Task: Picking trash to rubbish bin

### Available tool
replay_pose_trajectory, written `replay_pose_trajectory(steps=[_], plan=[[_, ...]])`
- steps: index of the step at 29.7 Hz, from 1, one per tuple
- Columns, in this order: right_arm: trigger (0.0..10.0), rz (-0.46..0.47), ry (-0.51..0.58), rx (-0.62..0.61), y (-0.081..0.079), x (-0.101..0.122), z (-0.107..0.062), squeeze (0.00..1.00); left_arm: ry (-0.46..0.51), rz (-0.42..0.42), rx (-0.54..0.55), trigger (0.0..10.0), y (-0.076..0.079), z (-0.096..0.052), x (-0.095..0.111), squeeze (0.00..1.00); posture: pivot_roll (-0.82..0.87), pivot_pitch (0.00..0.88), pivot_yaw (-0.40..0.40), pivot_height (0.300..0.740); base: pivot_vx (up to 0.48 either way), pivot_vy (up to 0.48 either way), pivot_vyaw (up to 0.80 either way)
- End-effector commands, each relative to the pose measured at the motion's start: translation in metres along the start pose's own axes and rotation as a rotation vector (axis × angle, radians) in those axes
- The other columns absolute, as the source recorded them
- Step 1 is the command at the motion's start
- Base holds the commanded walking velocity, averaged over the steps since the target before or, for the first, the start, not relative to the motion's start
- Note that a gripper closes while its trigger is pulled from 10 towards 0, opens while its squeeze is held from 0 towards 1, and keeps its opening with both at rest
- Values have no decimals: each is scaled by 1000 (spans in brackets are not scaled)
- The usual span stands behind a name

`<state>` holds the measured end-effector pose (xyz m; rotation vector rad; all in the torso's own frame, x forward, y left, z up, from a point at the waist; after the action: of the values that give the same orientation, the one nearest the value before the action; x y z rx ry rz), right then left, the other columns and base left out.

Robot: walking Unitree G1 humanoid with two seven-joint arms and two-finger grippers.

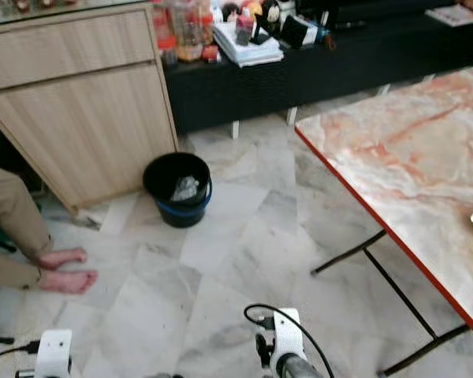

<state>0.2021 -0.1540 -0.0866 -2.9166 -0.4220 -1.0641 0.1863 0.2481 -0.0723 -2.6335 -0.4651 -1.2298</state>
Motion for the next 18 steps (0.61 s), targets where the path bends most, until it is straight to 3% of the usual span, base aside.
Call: replay_pose_trajectory(steps=[1,8,18], plan=[[10000,-20,4,16,-4,0,0,0,-34,0,35,10000,-11,-4,-10,0,126,203,-3,740,307,0,0],[10000,-21,5,18,-5,0,0,0,-38,-3,48,10000,-14,-5,-12,0,133,210,-4,740,319,0,587],[10000,-33,-5,19,-6,-2,0,0,-42,-3,54,10000,-17,-5,-13,0,130,202,4,740,338,0,0]])
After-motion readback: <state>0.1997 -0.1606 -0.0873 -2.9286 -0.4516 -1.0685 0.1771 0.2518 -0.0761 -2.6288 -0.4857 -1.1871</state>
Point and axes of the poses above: a point about 5 cm out from each wrist's last joint towards the gripper, its own z axis pointing out of the wrist towards the gripper, its own x axis along the axis of the wrist's last joint, y = z × x, the point moved 1 cm from there along z, pointing out of the wrist towards the gripper, and after that the axes turned 15 degrees about -z, right-handed, at the moved point
